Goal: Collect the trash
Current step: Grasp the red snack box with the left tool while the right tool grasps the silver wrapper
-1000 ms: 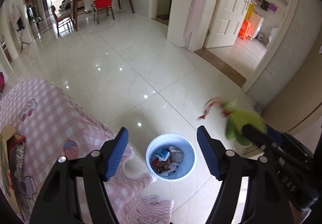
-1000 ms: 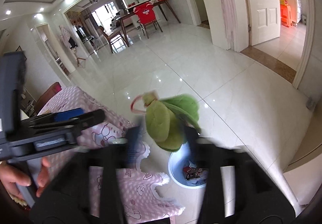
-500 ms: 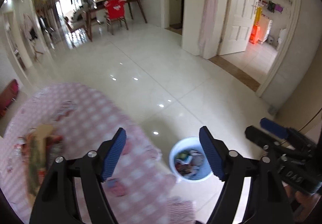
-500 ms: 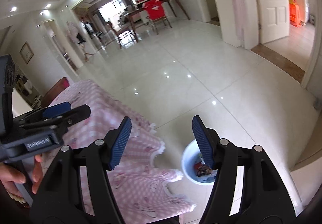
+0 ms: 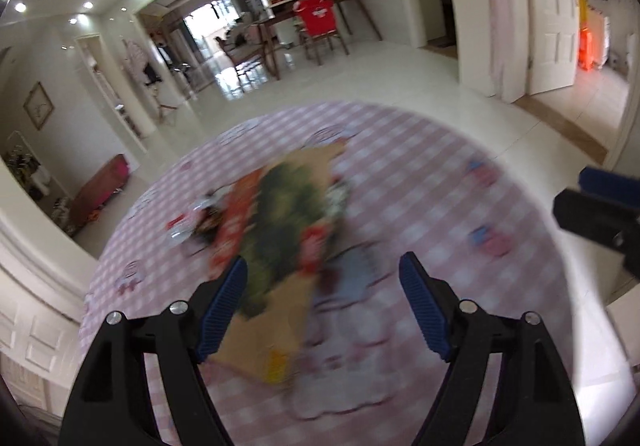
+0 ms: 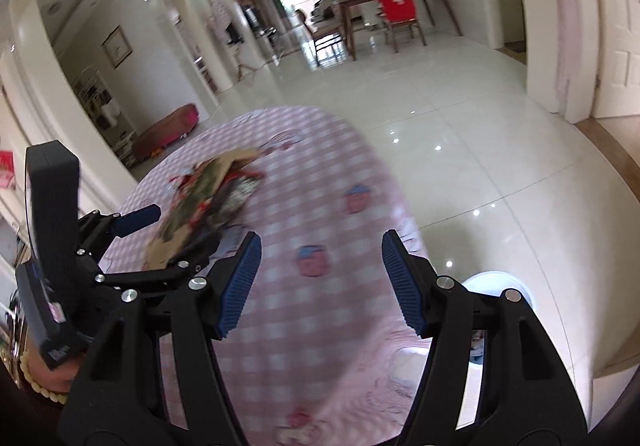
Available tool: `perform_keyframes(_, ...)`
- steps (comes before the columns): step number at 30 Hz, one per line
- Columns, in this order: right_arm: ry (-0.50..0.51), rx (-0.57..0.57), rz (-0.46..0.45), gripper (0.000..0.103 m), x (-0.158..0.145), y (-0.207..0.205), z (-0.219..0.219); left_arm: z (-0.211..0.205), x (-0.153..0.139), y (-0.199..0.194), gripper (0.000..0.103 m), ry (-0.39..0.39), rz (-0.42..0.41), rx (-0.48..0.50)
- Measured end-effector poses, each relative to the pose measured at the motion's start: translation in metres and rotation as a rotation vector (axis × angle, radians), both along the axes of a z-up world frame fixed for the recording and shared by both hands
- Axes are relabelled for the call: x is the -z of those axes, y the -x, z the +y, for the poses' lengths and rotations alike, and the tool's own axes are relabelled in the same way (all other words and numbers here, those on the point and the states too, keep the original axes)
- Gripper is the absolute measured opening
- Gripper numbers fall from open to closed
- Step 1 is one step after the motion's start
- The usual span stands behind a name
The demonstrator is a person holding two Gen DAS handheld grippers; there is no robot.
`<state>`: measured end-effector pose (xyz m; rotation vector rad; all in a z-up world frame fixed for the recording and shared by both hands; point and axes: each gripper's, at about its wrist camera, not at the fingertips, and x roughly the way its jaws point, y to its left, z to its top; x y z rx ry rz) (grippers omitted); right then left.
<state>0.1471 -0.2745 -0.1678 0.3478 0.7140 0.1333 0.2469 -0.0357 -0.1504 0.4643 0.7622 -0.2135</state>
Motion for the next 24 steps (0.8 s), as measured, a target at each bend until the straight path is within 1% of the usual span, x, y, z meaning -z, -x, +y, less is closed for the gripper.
perform_keyframes(1,0.0,-0.007,0.003,0.062,-0.001,-0.003,0.004,0.006,0.003,-0.001,0.077,-0.026,-0.006,-0.013)
perform_keyframes(2,0.001,-0.018,0.009,0.062,0.001,-0.006,0.011,0.008,0.006,0.001,0.077,-0.035,-0.005,-0.017)
perform_keyframes(5,0.002,-0.032,0.025,0.062,0.004,-0.015,0.027,0.018,0.01,-0.001,0.077,-0.045,0.009,-0.027)
perform_keyframes(7,-0.004,-0.039,0.035,0.062,0.006,-0.019,0.033,0.022,0.013,0.002,0.077,-0.04,0.02,-0.036)
perform_keyframes(8,-0.004,-0.042,0.04,0.062,0.006,-0.022,0.036,0.025,0.014,-0.001,0.072,-0.022,0.032,-0.04)
perform_keyframes(9,-0.003,-0.045,0.044,0.062,0.006,-0.025,0.039,0.031,0.012,-0.004,0.06,0.015,0.048,-0.043)
perform_keyframes(10,-0.003,-0.051,0.048,0.062,0.008,-0.027,0.043,0.039,0.011,-0.006,0.056,0.058,0.071,-0.044)
perform_keyframes(11,-0.004,-0.054,0.051,0.062,0.008,-0.028,0.046,0.047,0.007,-0.007,0.05,0.096,0.068,-0.046)
perform_keyframes(12,-0.004,-0.059,0.056,0.062,0.009,-0.031,0.049,0.055,0.003,-0.006,0.033,0.134,0.061,-0.046)
perform_keyframes(14,-0.006,-0.068,0.062,0.062,0.009,-0.036,0.053,0.067,-0.005,-0.006,0.023,0.195,0.054,-0.048)
perform_keyframes(15,-0.007,-0.074,0.066,0.062,0.01,-0.04,0.057,0.075,-0.012,-0.006,0.018,0.243,0.047,-0.051)
perform_keyframes(18,-0.026,-0.094,0.083,0.062,0.013,-0.053,0.07,0.093,-0.026,-0.005,0.011,0.321,0.019,-0.067)
perform_keyframes(19,-0.029,-0.096,0.086,0.062,0.014,-0.056,0.073,0.102,-0.032,-0.004,0.01,0.356,0.007,-0.072)
perform_keyframes(21,-0.034,-0.102,0.1,0.062,0.017,-0.068,0.082,0.116,-0.04,-0.005,0.004,0.426,-0.013,-0.093)
perform_keyframes(23,-0.034,-0.108,0.116,0.062,0.019,-0.081,0.091,0.126,-0.045,-0.008,0.003,0.46,-0.029,-0.117)
perform_keyframes(24,-0.031,-0.109,0.12,0.062,0.02,-0.086,0.095,0.133,-0.047,-0.009,0.003,0.491,-0.032,-0.125)
